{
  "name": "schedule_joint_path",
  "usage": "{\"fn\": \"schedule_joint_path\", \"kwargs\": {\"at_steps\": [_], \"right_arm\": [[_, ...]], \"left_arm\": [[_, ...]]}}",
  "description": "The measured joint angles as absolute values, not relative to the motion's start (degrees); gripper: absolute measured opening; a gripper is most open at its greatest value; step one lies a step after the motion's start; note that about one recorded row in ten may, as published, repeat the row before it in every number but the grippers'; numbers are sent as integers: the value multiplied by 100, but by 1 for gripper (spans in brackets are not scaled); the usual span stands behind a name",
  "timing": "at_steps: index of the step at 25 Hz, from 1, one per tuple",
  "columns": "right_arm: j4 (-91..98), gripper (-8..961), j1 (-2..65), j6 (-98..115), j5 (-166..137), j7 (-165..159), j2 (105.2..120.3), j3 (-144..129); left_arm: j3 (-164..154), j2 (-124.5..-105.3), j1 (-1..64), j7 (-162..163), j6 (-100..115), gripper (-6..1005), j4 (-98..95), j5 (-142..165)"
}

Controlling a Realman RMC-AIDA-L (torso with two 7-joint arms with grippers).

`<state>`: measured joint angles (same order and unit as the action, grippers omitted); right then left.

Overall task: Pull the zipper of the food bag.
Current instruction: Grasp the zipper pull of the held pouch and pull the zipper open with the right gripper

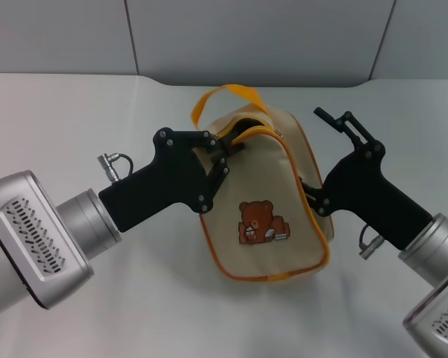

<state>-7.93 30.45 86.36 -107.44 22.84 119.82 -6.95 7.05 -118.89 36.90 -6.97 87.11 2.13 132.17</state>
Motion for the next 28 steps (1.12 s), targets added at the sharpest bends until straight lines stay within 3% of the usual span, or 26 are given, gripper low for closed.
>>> {"fn": "schedule_joint_path", "kwargs": {"at_steps": [26, 28], "right_arm": [[-1329, 816, 2877, 8852, -10720, 2173, 11988, -600], [-1365, 766, 2925, 8720, -10718, 2127, 11988, -597]], "left_arm": [[792, -11899, 3692, -694, 8630, 59, 228, 13213], [792, -11900, 3692, -695, 8629, 59, 227, 13211]]}}
